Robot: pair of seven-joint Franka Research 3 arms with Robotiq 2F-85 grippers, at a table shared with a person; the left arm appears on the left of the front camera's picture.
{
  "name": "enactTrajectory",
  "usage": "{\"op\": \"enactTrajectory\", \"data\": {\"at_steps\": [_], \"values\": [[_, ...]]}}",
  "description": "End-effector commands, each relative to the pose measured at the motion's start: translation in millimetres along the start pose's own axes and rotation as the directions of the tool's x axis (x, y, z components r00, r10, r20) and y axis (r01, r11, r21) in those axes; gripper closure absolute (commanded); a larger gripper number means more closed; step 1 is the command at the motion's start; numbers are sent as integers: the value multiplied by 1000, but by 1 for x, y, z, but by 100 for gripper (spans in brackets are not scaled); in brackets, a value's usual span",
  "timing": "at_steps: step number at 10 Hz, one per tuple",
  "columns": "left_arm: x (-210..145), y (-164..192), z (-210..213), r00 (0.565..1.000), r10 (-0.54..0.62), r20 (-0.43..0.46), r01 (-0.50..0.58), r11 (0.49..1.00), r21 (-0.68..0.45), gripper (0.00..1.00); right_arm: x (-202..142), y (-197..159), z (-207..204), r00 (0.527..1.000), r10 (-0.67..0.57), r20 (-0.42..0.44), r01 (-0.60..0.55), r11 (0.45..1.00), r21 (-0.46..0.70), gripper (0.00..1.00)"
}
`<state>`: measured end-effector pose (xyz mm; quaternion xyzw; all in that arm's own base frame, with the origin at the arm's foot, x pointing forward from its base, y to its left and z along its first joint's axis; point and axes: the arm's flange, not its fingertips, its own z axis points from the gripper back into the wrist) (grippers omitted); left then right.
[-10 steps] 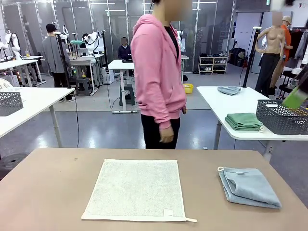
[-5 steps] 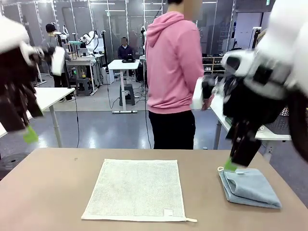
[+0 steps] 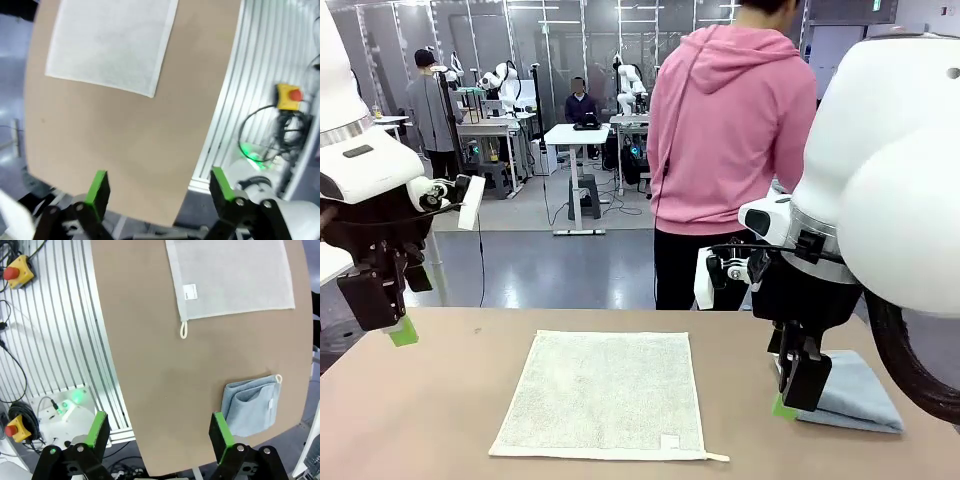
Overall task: Fold the towels and place them in the basket.
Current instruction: When a person lays out a Towel with hook on the table, fold it in half twice.
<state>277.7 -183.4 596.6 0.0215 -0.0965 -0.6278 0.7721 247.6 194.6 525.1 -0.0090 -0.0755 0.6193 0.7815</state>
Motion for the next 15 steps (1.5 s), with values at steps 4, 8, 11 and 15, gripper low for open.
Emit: {"op": "enactTrajectory", "data": {"at_steps": [4, 8, 11, 15], "values": [[1, -3, 1, 1000, 1, 14, -1, 1000, -6, 0, 0, 2, 6, 1000, 4, 12, -4, 1000, -13, 0], [2, -2, -75, 987, -152, 50, 153, 988, -23, 0, 16, -8, -68, 998, 58, -20, -57, 996, 69, 0], [-7, -6, -141, 974, -191, 123, 196, 980, -31, 0, 30, -8, -128, 996, 92, -2, -91, 988, 128, 0], [-2, -16, -215, 947, -228, 227, 250, 965, -74, 0, 35, -12, -179, 995, 104, -7, -101, 982, 158, 0]]}}
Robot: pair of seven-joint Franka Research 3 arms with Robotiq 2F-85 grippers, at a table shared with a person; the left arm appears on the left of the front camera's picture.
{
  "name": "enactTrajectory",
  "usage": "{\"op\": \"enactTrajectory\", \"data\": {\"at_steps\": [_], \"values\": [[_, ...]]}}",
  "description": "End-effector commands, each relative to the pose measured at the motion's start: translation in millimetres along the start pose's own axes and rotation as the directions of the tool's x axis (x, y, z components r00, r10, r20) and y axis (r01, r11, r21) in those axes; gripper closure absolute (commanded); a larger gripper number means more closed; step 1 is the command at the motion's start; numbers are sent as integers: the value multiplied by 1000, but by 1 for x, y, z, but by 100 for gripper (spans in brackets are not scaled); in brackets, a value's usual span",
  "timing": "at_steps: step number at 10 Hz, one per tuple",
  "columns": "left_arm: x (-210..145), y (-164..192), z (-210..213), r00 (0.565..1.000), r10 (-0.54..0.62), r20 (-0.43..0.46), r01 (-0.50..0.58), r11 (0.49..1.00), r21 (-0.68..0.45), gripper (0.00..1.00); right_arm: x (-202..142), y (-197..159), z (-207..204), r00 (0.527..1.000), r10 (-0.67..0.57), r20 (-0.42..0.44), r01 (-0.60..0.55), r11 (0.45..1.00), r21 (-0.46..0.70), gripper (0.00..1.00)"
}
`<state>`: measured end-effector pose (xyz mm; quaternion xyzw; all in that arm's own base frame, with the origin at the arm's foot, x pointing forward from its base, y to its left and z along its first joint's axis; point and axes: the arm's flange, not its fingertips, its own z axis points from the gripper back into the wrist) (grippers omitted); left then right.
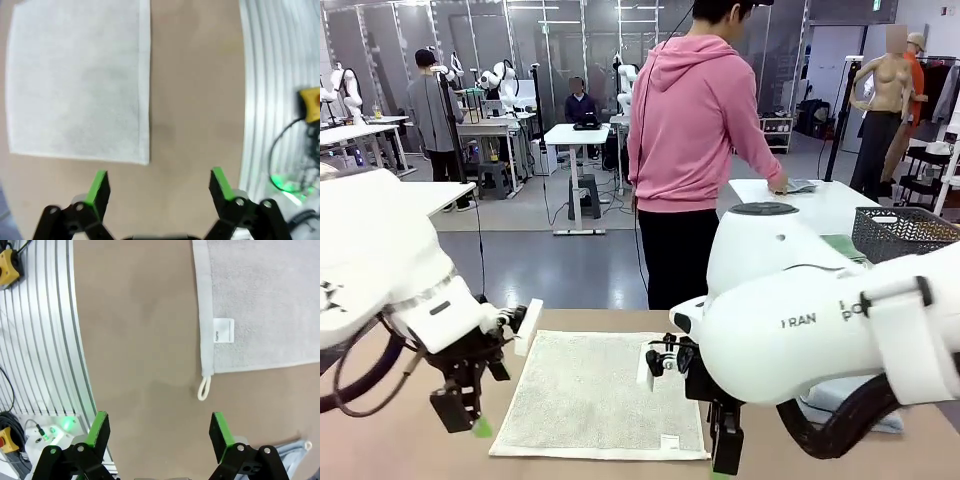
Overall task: Fold the towels and place them in the basket.
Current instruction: When a person lays out a Towel with hook on the table, fold it in half twice.
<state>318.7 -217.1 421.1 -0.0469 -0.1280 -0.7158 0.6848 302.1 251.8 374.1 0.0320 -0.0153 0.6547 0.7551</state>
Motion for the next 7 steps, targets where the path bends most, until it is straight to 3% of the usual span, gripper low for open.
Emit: {"op": "enactTrajectory", "data": {"at_steps": [1, 4, 7], "values": [[-21, -23, -45, 1000, 1, 30, 0, 1000, -31, 0, -13, 6, -33, 1000, 31, 7, -31, 999, 16, 0], [-25, -32, -72, 998, 39, 43, -36, 996, -81, 0, -15, 0, -47, 999, 47, 7, -47, 999, -10, 0], [-30, -33, -91, 999, 52, -6, -52, 998, -30, 0, -10, -9, -61, 995, 103, 3, -103, 994, -32, 0]]}}
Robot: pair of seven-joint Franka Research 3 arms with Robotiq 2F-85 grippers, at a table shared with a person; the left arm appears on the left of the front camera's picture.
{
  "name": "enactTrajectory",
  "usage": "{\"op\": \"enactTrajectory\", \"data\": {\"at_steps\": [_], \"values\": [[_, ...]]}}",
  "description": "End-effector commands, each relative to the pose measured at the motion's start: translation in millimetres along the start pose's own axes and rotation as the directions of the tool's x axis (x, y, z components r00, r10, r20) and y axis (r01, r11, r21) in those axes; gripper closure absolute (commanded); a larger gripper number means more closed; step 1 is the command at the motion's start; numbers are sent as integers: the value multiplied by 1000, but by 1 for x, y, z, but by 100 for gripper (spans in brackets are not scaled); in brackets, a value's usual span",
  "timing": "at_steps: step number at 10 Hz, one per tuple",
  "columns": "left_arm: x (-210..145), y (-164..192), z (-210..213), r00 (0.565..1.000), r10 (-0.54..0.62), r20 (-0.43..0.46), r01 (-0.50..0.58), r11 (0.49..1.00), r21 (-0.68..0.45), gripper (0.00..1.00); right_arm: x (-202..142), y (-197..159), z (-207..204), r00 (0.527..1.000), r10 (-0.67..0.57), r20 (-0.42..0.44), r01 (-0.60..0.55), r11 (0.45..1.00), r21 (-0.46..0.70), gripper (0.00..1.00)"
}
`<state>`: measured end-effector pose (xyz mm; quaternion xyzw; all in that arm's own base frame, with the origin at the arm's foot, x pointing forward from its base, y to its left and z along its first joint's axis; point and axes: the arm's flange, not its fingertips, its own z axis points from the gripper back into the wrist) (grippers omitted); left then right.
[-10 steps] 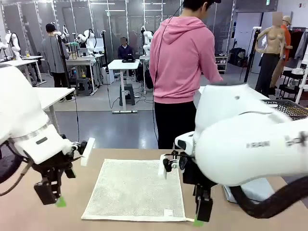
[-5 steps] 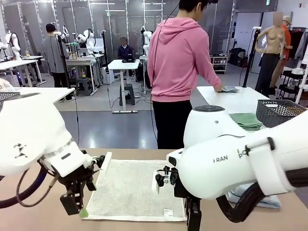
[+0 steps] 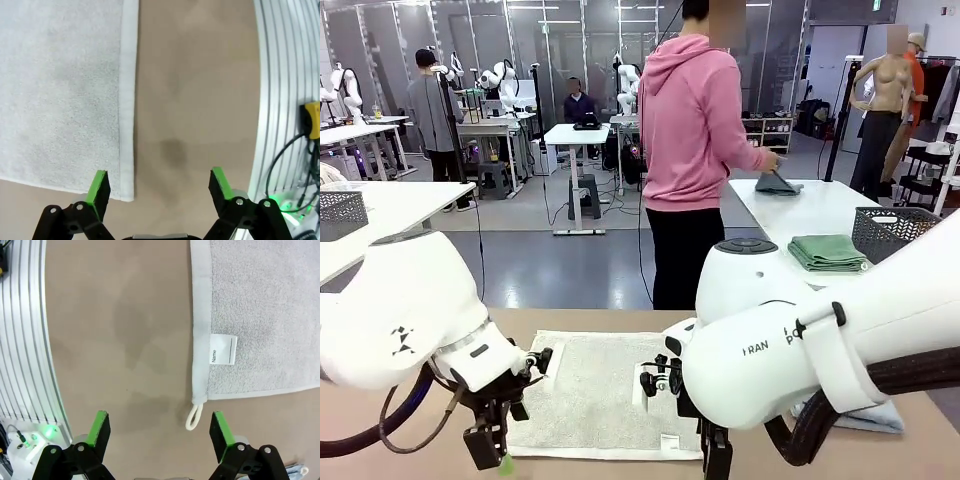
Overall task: Fold the towels and place them in the basket.
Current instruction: When a person lays out a Towel with hook on the table, fold it in half twice.
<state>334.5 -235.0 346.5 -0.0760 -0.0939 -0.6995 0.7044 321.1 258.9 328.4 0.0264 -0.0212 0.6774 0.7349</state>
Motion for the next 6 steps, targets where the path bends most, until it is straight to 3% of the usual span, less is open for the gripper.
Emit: {"op": "enactTrajectory", "data": {"at_steps": [1, 6], "values": [[-34, -35, -23, 999, 13, -39, -11, 998, 62, 0, -17, 9, -17, 999, 49, 9, -48, 999, -12, 0], [-50, -15, -40, 995, 79, -56, -78, 997, 17, 0, -18, -4, -31, 997, 75, 8, -75, 997, -7, 0]]}}
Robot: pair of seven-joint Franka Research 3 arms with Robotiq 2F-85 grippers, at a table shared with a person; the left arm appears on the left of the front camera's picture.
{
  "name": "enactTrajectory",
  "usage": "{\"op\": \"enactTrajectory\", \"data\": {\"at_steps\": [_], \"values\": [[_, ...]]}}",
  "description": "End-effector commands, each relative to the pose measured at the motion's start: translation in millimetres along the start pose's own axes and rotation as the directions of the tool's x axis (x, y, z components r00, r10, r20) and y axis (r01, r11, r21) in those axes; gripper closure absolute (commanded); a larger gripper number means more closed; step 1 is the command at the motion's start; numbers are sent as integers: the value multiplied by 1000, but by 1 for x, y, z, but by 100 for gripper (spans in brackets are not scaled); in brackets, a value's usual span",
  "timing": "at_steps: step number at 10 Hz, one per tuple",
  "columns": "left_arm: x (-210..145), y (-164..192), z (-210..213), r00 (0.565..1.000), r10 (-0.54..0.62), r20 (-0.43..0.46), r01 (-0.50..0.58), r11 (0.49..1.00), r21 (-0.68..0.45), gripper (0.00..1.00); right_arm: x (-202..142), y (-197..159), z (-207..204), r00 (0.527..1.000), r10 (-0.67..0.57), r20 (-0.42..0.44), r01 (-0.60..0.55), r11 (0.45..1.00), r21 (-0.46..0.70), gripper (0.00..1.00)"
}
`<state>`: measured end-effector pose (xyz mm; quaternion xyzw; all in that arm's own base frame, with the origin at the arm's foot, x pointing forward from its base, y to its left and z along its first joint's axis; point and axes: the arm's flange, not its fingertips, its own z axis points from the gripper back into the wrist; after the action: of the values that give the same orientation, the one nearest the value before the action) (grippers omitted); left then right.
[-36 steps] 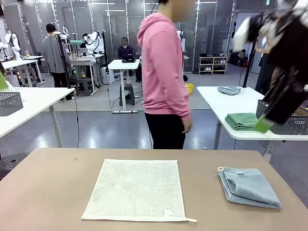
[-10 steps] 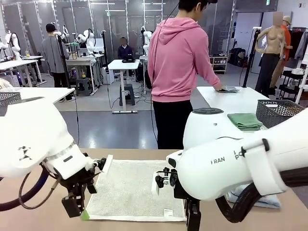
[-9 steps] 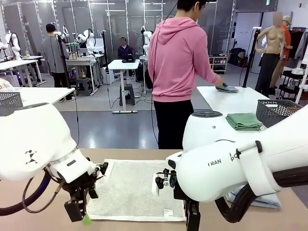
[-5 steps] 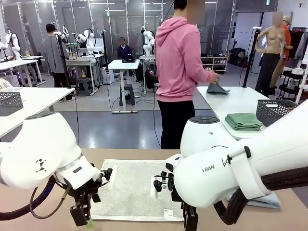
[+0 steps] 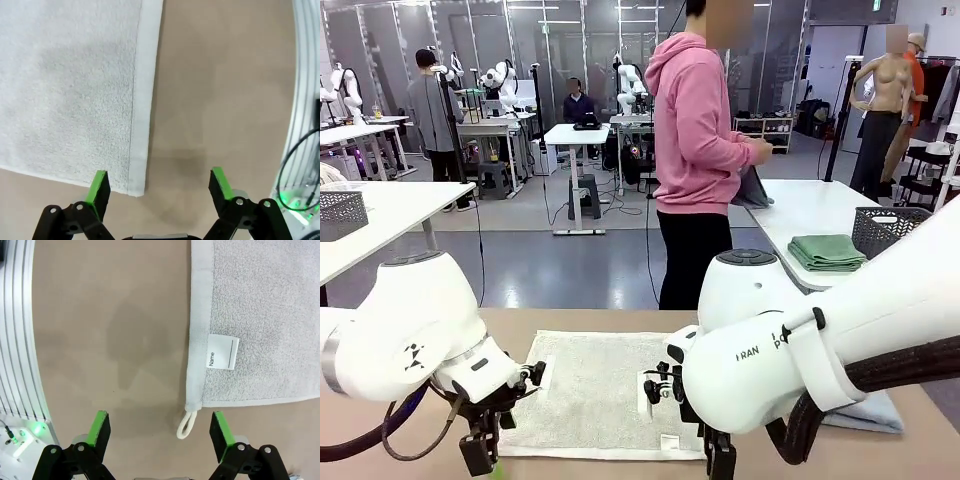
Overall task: Fold the towels and place them in the basket.
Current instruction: When a person lays out a Towel with hook on the table, fold it in half twice.
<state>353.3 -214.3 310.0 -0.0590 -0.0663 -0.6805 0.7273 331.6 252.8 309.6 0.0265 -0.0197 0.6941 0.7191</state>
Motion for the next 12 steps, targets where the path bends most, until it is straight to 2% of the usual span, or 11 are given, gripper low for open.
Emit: {"op": "enactTrajectory", "data": {"at_steps": [1, 6, 8, 11, 12], "values": [[-23, -29, -13, 1000, 27, 4, -27, 999, 17, 0, -11, 6, -14, 999, 38, 8, -38, 999, -18, 0], [-21, -21, -22, 998, 48, -30, -48, 999, 2, 0, -8, -1, -17, 997, 77, 26, -76, 997, -17, 0], [-20, -18, -24, 998, 54, -41, -54, 999, -2, 0, -9, -6, -23, 999, 26, 20, -26, 999, -28, 0], [-17, -14, -28, 998, 44, -51, -46, 999, -29, 0, -3, -20, -30, 999, 41, 13, -40, 998, -38, 0], [-16, -14, -28, 998, 45, -51, -47, 998, -29, 4, -1, -21, -30, 999, 46, 18, -45, 998, -37, 0]]}}
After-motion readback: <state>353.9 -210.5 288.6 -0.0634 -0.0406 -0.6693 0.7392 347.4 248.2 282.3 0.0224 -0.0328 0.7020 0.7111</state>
